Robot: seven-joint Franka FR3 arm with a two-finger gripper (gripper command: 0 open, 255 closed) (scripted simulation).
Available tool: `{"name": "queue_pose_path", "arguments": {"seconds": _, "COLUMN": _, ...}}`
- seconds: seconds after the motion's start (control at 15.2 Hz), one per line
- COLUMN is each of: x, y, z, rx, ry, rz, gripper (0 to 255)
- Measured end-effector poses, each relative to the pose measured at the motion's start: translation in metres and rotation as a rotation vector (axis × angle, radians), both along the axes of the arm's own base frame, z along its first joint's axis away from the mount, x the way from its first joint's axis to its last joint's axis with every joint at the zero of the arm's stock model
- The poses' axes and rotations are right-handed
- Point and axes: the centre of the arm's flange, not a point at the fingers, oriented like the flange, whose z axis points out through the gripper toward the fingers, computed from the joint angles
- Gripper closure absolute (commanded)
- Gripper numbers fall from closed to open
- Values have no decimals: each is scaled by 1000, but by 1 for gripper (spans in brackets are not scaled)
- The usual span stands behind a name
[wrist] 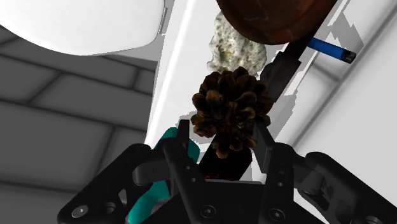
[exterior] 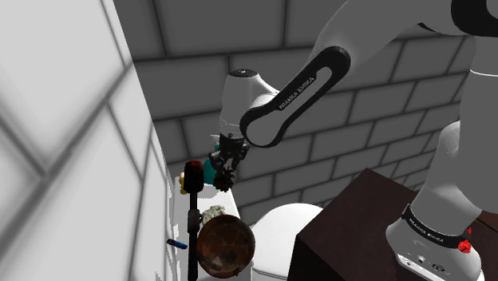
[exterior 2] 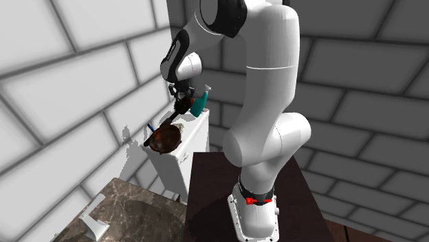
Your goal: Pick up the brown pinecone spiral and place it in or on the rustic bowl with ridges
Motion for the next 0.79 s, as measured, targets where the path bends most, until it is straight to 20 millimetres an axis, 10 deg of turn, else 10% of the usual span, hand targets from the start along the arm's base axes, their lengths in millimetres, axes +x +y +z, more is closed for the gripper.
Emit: {"name": "queue_pose_path", "arguments": {"seconds": 0.79, "x": -113, "y": 89, "z": 16, "rx": 0, "ry": 0, "rz": -1, "gripper": 255}}
